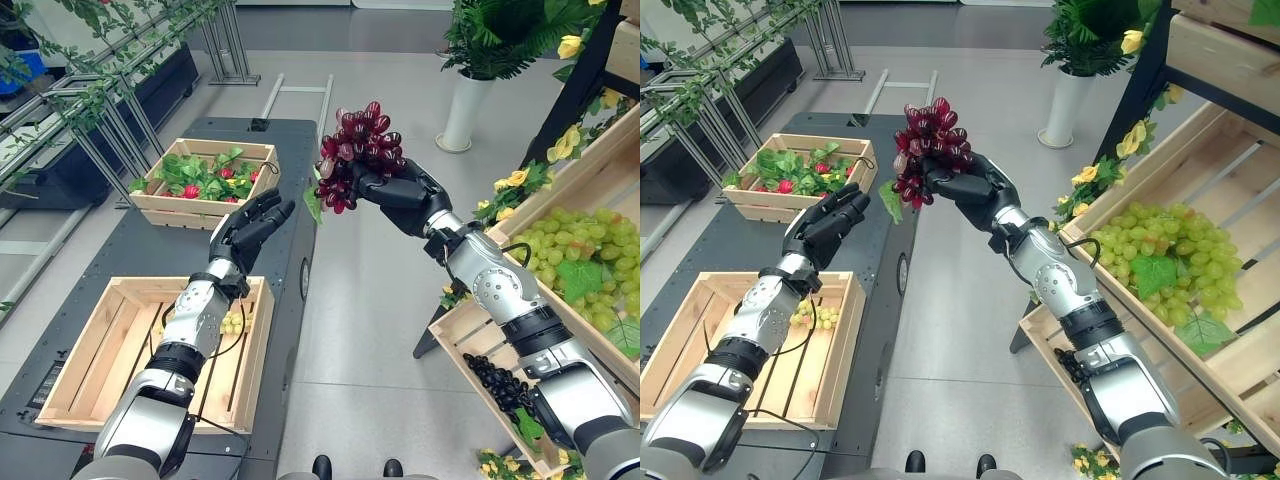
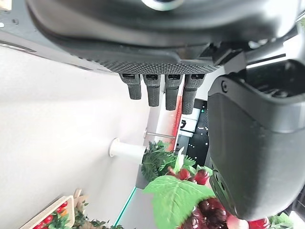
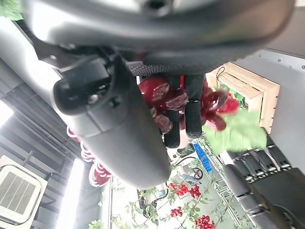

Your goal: Pick up the fruits from the basket on one side to the basket on the other side

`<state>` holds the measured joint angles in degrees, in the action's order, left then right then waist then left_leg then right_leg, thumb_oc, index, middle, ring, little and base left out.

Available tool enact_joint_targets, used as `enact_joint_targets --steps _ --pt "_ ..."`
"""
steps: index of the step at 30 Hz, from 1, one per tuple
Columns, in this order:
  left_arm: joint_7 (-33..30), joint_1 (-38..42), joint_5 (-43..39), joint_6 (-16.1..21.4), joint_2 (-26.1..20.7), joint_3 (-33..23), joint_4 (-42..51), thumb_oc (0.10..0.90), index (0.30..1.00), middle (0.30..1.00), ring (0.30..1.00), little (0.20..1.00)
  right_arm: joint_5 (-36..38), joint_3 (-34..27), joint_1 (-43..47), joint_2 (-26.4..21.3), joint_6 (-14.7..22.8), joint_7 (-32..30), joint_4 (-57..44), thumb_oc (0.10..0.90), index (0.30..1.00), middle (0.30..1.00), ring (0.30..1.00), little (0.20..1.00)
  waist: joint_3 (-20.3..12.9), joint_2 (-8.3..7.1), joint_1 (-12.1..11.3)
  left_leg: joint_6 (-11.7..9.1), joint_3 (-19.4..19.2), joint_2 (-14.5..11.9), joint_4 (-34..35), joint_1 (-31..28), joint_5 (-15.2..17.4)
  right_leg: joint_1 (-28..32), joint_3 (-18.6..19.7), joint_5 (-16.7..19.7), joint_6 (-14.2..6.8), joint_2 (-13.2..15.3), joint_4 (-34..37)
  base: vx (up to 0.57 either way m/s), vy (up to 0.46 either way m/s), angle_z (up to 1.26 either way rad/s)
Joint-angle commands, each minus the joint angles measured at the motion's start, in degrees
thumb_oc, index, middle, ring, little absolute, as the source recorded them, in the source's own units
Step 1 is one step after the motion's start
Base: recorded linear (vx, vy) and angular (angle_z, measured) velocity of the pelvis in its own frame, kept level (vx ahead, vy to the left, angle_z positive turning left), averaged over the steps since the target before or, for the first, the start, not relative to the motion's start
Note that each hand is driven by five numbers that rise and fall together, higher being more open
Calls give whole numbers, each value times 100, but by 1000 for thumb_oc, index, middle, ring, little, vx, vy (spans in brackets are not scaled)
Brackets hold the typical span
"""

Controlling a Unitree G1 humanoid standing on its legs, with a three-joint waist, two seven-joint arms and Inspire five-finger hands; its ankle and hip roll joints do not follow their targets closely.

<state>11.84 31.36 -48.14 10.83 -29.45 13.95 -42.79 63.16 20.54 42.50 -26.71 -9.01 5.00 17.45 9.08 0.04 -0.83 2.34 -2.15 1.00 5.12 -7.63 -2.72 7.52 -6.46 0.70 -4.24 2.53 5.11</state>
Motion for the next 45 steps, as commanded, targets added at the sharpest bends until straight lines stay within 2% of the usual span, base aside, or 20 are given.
enact_joint_targets --steps 1,12,19,41,45 --pt "108 380 -266 453 -17 -150 -225 800 900 900 900 900 183 -710 323 126 1006 149 -466 400 300 300 300 300 -952 -106 17 -145 34 166 -12 -58 559 23 -13 -78 281 -144 -11 0 0 0" --pt "-23 72 239 564 137 -92 -286 800 900 900 900 900 -88 -738 23 92 848 108 -455 400 300 300 300 300 -900 -128 100 -134 -24 153 -12 -68 563 5 117 -53 288 -177 -11 0 1 -2" --pt "-96 -287 531 746 267 -30 -13 800 900 900 900 900 -424 -835 -705 122 841 308 -409 400 300 300 300 300 -790 -140 192 -111 -145 128 -12 -91 574 -10 229 -6 276 -195 -11 1 3 -8" --pt "-73 -659 530 836 316 -255 125 800 900 900 900 900 -824 -1006 -1885 251 1034 555 -294 400 300 300 300 300 -504 -79 437 -36 -514 116 -12 -200 594 -9 391 51 254 -183 -18 0 8 -9" --pt "-48 -733 573 871 380 -285 146 800 900 900 900 900 -949 -1021 -2003 321 1096 537 -346 400 300 300 300 300 -328 -53 475 2 -631 97 -417 -90 717 -194 356 -183 282 -144 -581 -12 14 -3"
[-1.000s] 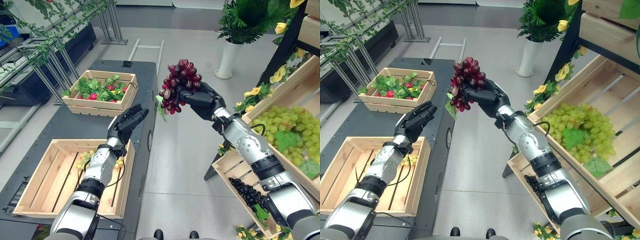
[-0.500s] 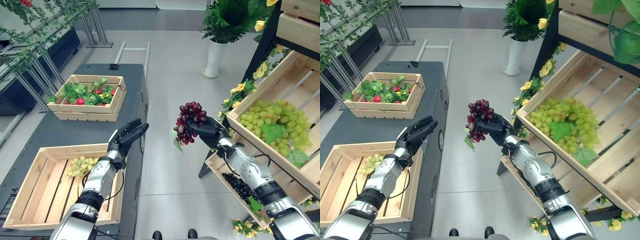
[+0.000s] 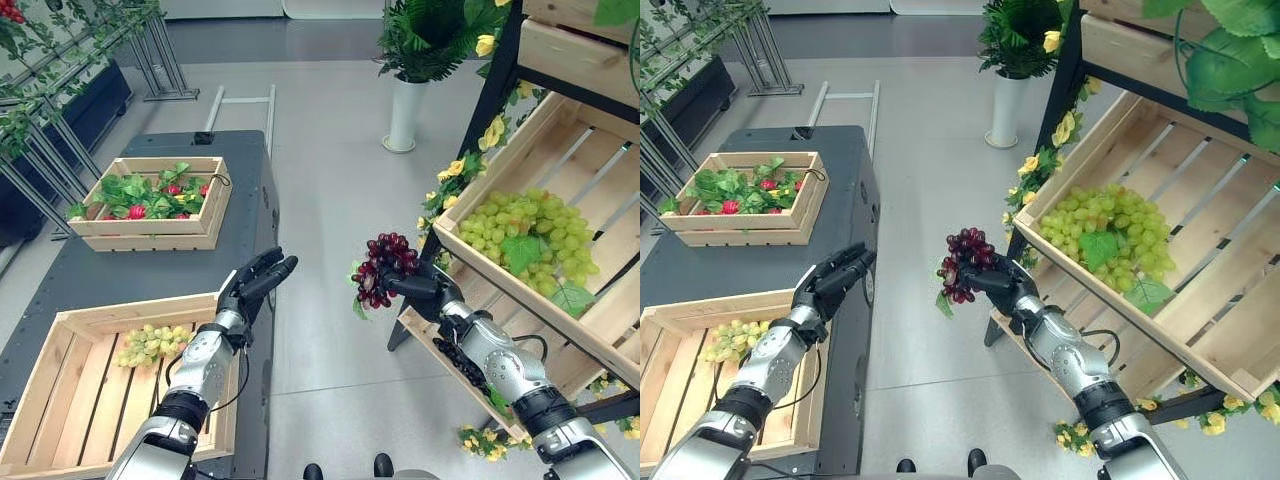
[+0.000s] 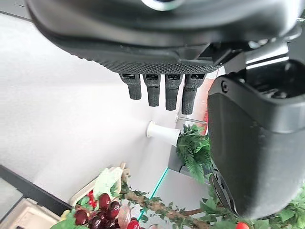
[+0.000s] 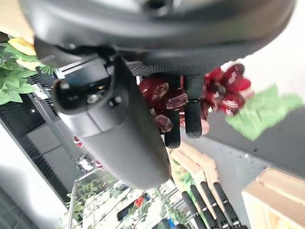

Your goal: Pick up the fruits from the basket on one side to the basket on the other side

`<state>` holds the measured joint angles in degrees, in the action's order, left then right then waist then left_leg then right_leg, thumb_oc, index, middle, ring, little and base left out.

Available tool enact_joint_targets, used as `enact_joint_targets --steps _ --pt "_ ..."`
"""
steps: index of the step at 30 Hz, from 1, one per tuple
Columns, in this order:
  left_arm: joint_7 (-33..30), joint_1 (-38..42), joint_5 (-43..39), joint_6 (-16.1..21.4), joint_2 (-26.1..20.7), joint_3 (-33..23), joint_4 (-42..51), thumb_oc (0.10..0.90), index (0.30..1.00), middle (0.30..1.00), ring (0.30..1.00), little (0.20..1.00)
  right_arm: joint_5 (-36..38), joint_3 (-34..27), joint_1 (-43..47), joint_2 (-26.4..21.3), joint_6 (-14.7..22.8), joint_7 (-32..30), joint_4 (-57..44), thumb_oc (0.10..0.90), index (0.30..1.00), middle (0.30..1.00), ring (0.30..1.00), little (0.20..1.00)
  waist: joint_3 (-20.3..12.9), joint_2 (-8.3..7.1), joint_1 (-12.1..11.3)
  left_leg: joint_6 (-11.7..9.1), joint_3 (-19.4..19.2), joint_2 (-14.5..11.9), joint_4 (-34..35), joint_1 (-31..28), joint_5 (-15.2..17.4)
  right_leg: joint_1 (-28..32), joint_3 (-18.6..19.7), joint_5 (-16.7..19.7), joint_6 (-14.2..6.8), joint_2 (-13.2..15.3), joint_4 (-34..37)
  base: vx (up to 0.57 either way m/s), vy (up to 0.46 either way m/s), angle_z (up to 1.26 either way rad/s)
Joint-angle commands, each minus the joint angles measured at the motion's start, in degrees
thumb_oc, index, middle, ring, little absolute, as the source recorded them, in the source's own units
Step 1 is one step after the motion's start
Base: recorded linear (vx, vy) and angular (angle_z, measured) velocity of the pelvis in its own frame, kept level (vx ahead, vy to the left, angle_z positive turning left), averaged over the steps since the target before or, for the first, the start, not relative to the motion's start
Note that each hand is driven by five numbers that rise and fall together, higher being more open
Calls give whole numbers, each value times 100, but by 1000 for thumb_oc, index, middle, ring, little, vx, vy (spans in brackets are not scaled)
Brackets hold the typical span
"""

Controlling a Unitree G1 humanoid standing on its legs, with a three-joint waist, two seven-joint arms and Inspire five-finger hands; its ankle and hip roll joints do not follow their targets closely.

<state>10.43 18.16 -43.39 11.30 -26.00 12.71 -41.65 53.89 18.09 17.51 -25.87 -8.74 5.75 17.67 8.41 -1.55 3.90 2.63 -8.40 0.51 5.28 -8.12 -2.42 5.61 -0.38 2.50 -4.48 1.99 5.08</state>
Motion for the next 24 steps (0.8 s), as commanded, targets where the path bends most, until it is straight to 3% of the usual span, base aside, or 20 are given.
enact_joint_targets --steps 1,7,12,24 --pt "91 578 101 860 59 -154 40 800 900 900 900 900 -58 -785 486 249 1093 462 -380 400 300 300 300 300 -182 111 12 -20 -21 141 -659 31 752 -100 -278 -469 319 -78 -870 -61 18 -4" --pt "123 414 144 1016 376 -115 268 800 900 900 900 900 -329 -979 266 333 1274 514 -438 400 300 300 300 300 318 101 58 14 -63 158 -1866 497 1185 -512 -355 -860 373 20 -1919 -46 17 -22" --pt "73 244 237 1137 609 0 430 800 900 900 900 900 -471 -1117 168 354 1456 434 -535 400 300 300 300 300 593 99 60 49 -58 191 -2401 773 1405 -762 -382 -1058 415 82 -2468 -12 22 -10" --pt "-235 295 319 1458 731 214 717 800 900 900 900 900 -267 -1472 464 220 1990 284 -797 400 300 300 300 300 1340 32 146 155 2 157 -4062 1974 2000 -1960 -431 -1656 597 263 -4352 -78 20 -5"
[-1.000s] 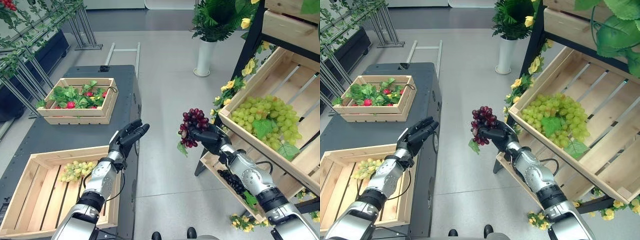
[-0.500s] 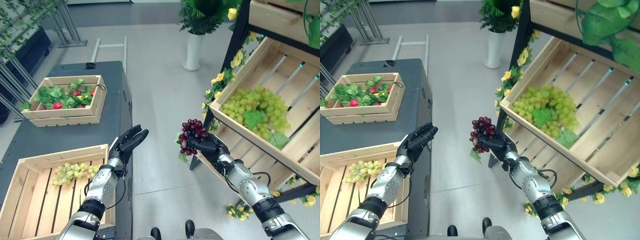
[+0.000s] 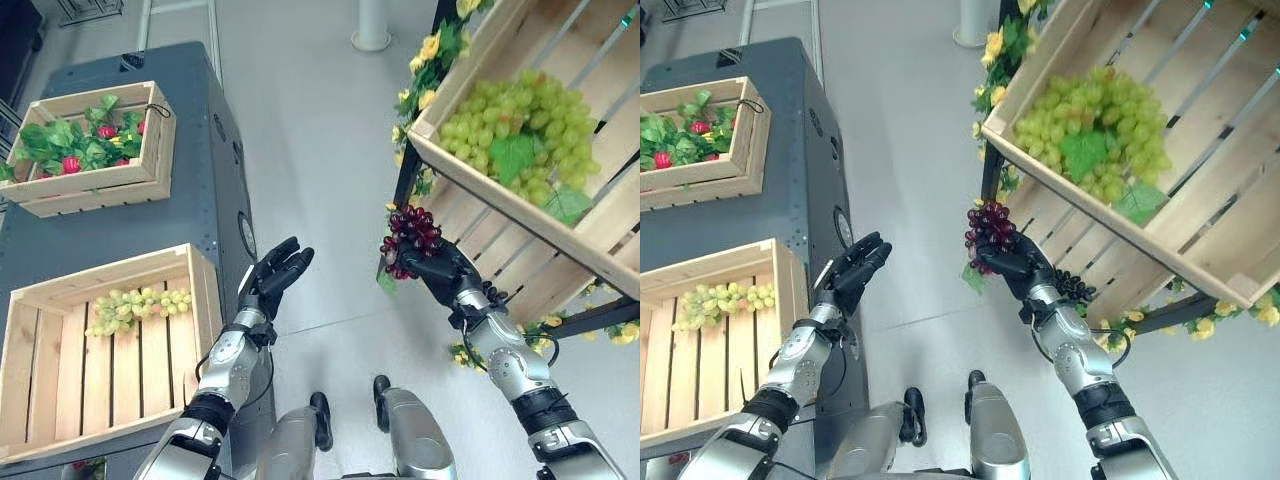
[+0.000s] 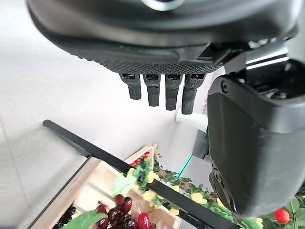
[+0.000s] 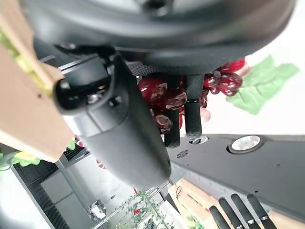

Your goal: Pick up the fruits from the basket on one side to the basket on the other side

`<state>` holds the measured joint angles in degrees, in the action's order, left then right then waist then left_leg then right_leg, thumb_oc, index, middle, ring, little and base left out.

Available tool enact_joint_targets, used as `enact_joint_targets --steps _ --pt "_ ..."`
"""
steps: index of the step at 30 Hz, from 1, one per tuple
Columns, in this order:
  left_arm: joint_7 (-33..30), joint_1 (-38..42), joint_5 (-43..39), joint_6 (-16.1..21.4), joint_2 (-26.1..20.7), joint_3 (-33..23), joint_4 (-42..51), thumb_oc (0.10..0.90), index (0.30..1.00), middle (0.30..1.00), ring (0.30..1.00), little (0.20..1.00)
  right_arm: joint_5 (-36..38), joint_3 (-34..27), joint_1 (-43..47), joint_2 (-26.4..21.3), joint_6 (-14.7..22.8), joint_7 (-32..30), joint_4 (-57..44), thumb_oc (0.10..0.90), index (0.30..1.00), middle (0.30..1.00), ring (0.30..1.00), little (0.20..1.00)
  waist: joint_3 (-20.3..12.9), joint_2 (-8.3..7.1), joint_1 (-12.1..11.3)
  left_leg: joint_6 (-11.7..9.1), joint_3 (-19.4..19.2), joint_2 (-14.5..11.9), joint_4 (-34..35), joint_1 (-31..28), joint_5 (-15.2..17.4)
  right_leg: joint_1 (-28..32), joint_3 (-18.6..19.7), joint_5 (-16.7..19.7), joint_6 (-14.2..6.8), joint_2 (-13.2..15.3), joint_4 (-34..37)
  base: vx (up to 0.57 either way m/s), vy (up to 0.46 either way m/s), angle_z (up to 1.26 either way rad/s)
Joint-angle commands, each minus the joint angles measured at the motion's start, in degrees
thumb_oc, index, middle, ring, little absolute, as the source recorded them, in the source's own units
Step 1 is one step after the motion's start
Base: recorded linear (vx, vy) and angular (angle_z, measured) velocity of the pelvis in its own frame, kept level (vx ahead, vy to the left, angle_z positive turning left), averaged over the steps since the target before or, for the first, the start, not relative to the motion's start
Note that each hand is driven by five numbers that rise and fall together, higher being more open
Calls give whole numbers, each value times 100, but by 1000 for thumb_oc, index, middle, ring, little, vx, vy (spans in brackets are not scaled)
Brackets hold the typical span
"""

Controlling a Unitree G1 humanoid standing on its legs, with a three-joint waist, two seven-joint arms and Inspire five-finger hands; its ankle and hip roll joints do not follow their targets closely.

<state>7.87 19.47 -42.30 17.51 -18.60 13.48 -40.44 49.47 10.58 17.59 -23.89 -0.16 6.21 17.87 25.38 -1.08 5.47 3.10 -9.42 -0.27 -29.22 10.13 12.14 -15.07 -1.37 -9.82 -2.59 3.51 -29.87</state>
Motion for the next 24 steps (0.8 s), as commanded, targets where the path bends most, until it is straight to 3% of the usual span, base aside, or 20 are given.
enact_joint_targets --steps 1,12,24 --pt "15 147 236 840 -8 149 631 800 900 900 900 900 175 -747 446 15 1145 226 -844 400 300 300 300 300 -335 -13 -6 113 109 231 -697 207 574 56 -330 -446 416 115 -932 0 0 0" --pt "-92 -71 215 821 -6 422 1022 800 900 900 900 900 81 -1105 576 -255 1547 -115 -979 400 300 300 300 300 96 19 67 129 51 120 -1872 1094 908 -752 -292 -694 534 48 -1909 -22 4 0" --pt "-181 -175 -122 664 -109 634 1247 800 900 900 900 900 296 -1733 969 -1338 1833 -552 -192 400 300 300 300 300 337 24 53 146 42 37 -2715 1949 1039 -1468 -253 -803 602 -72 -2534 -15 -13 2"
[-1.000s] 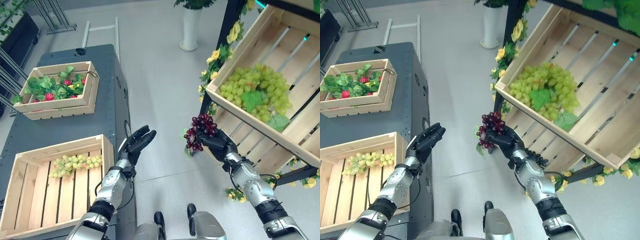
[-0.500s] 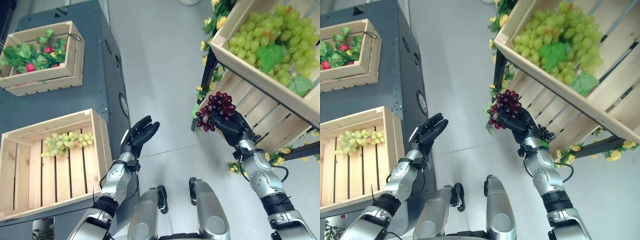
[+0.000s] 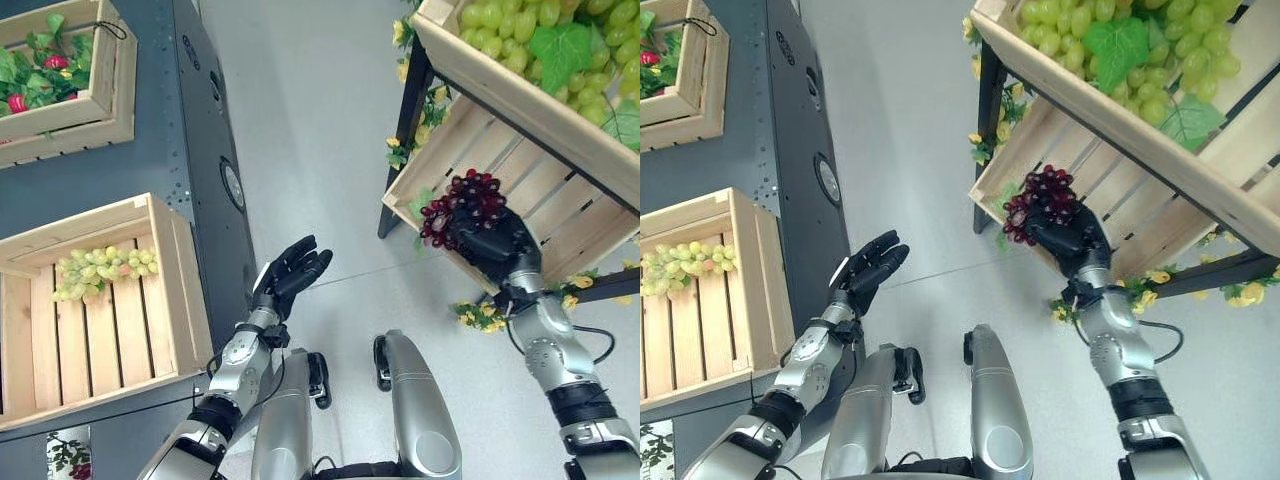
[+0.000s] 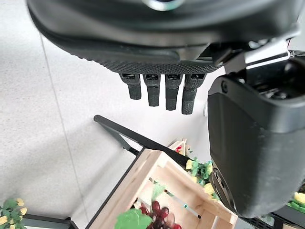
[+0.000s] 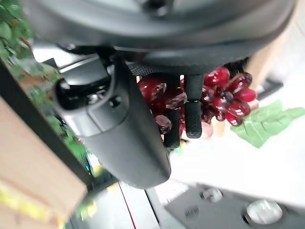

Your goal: Pick up the fruits from the basket on one side to the basket on the other side

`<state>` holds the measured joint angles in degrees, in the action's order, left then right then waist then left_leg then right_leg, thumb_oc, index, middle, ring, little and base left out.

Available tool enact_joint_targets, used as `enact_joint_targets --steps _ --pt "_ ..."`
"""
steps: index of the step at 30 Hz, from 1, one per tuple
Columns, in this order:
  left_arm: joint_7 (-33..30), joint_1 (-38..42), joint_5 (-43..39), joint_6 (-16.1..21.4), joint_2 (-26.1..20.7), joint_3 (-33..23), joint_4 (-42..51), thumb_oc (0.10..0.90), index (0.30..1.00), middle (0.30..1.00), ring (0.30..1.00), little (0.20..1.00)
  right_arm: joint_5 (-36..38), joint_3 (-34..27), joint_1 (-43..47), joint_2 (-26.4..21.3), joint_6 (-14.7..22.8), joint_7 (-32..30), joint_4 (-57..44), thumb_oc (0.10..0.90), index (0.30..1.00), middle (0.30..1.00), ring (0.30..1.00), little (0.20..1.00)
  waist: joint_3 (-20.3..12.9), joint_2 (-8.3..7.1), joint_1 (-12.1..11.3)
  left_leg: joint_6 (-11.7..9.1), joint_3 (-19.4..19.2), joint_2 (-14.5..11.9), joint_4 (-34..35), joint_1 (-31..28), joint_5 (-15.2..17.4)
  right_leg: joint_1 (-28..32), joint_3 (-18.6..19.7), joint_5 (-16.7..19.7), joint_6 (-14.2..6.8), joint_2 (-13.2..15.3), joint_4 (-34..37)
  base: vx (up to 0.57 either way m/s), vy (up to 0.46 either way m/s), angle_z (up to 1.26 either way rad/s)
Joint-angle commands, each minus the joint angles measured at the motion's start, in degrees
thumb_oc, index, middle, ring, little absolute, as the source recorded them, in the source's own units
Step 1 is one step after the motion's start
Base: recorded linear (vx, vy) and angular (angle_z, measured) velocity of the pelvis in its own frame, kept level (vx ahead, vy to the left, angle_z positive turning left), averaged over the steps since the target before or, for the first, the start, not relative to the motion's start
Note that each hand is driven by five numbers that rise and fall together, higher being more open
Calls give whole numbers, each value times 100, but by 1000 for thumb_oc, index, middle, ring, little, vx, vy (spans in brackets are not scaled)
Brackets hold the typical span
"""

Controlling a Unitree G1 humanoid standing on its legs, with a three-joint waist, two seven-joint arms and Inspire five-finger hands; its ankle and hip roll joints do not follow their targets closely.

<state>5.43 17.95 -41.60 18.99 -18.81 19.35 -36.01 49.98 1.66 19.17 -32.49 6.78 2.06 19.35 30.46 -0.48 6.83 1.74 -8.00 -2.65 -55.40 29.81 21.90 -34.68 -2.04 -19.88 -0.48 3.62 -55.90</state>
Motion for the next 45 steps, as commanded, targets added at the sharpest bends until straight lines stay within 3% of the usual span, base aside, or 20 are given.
enact_joint_targets --steps 1,10,15,25,26,27,35,45 --pt "37 -23 -224 502 -97 82 830 800 900 900 900 900 286 -929 894 -623 1116 -190 -167 400 300 300 300 300 -144 -43 -92 276 -93 263 -145 49 47 429 -173 214 390 -99 36 -36 -27 -7" --pt "-47 55 -309 417 -303 245 1051 800 900 900 900 900 470 -1055 1383 -1531 1078 -362 1201 400 300 300 300 300 -68 -34 -225 275 -53 269 -325 361 -11 142 -183 246 394 -124 -103 -16 -9 -1" --pt "-64 104 -378 340 -443 286 1161 800 900 900 900 900 482 -1016 1524 -1752 1020 -469 1695 400 300 300 300 300 -67 -25 -307 274 -25 286 -345 450 -28 54 -205 255 391 -99 -143 -2 -33 2" --pt "-9 329 -440 336 -589 439 1205 800 900 900 900 900 -88 -288 2139 -1912 309 -1009 2520 400 300 300 300 300 -66 42 -483 294 13 352 -240 694 -58 -232 -280 314 365 -6 -167 -12 -18 2" --pt "-20 357 -426 328 -573 453 1193 800 900 900 900 900 -198 -199 2180 -1899 211 -1015 2645 704 756 756 756 756 -66 49 -501 298 17 362 -220 674 -37 -215 -284 302 364 -1 -153 0 0 0" --pt "-24 395 -428 335 -570 460 1189 800 900 900 900 900 -267 -90 2260 -1875 142 -1044 2726 800 900 900 900 900 -66 60 -510 309 21 367 -226 722 -50 -263 -290 317 370 9 -160 0 0 0" --pt "-8 568 -467 364 -530 459 1069 800 900 900 900 900 -759 398 2640 -1756 -188 -1056 2892 800 900 900 900 900 -66 99 -584 348 25 397 -199 745 -10 -331 -305 267 386 46 -215 -2 6 2" --pt "129 431 -464 388 -471 327 995 800 900 900 900 900 -1076 689 2606 -1507 -84 -829 2240 800 900 900 900 900 -66 77 -619 365 51 431 -86 571 -6 -213 -290 266 380 52 -153 15 17 4"
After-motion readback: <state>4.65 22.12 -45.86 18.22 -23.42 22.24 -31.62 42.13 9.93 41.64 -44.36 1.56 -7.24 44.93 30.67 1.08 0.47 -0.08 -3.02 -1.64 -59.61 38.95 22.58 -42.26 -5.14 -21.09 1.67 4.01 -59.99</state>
